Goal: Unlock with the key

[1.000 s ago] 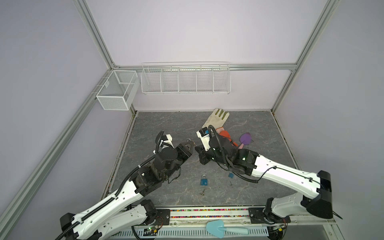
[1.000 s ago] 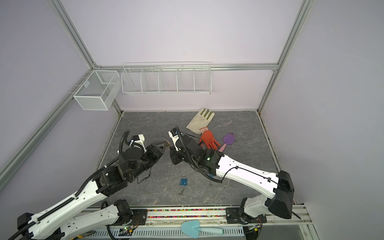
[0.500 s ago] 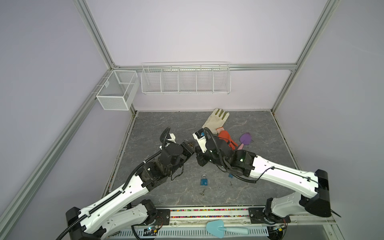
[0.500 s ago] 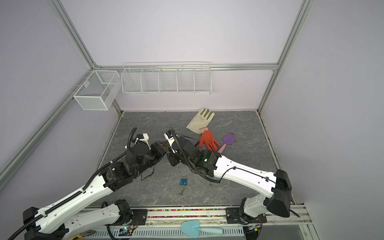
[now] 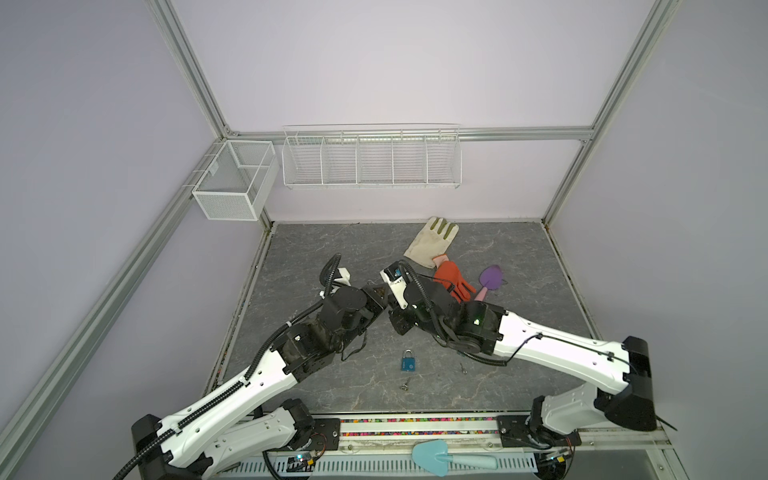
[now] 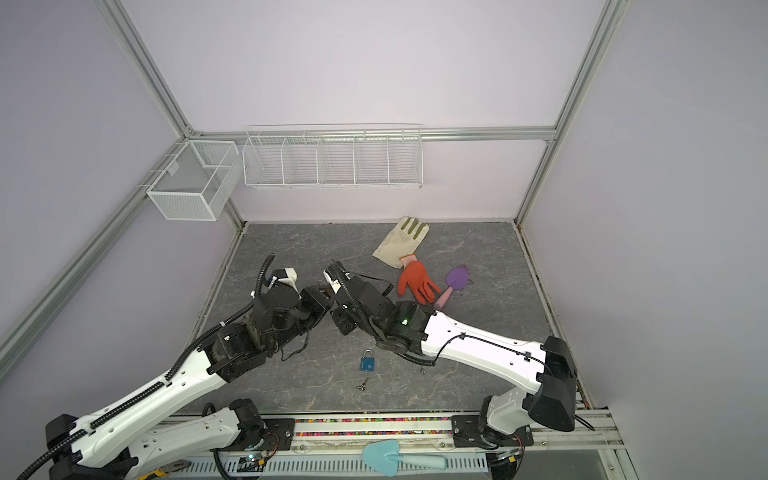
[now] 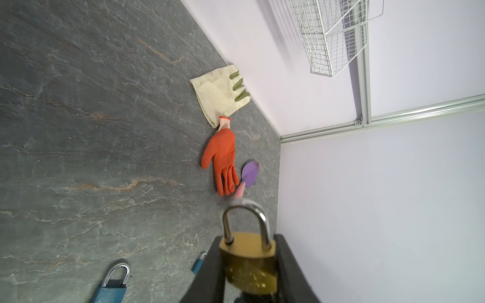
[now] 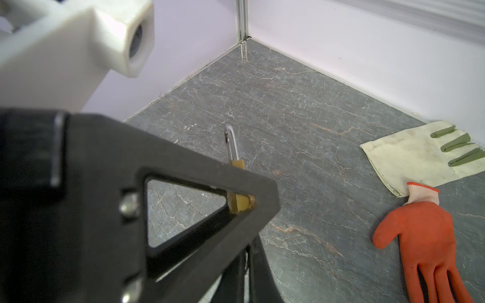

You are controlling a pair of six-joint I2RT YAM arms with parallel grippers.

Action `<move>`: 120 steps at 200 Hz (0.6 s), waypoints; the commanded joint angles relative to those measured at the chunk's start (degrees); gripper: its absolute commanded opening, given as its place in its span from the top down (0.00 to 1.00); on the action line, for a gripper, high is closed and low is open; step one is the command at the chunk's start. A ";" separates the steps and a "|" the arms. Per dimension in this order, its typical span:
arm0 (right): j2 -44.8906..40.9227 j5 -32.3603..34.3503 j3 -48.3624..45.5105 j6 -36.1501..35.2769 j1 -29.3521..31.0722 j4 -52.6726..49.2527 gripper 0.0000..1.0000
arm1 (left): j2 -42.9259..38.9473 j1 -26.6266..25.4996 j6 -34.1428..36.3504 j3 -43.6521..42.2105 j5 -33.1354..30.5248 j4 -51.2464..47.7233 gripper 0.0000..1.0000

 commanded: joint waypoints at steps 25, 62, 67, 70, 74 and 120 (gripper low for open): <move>0.14 1.71 1.40 -1.66 0.34 0.09 0.94 | 0.25 0.50 -0.23 0.96 -0.02 1.02 0.81; 0.06 0.90 1.50 -1.71 0.52 0.29 0.94 | -0.11 0.50 -0.09 0.51 -0.22 1.71 0.93; 0.02 0.67 1.62 -1.70 0.55 0.30 0.94 | -0.12 0.50 0.02 0.49 -0.14 1.79 0.95; 0.00 0.65 1.58 -1.66 0.59 0.30 0.93 | -0.09 0.50 0.15 0.43 -0.11 1.85 0.96; -0.05 0.59 1.71 -1.57 0.57 0.29 0.93 | -0.14 0.50 0.26 0.42 -0.10 1.84 0.97; -2.42 0.23 2.13 0.20 0.33 -1.98 0.67 | -1.77 0.59 5.08 0.90 -2.50 1.11 1.00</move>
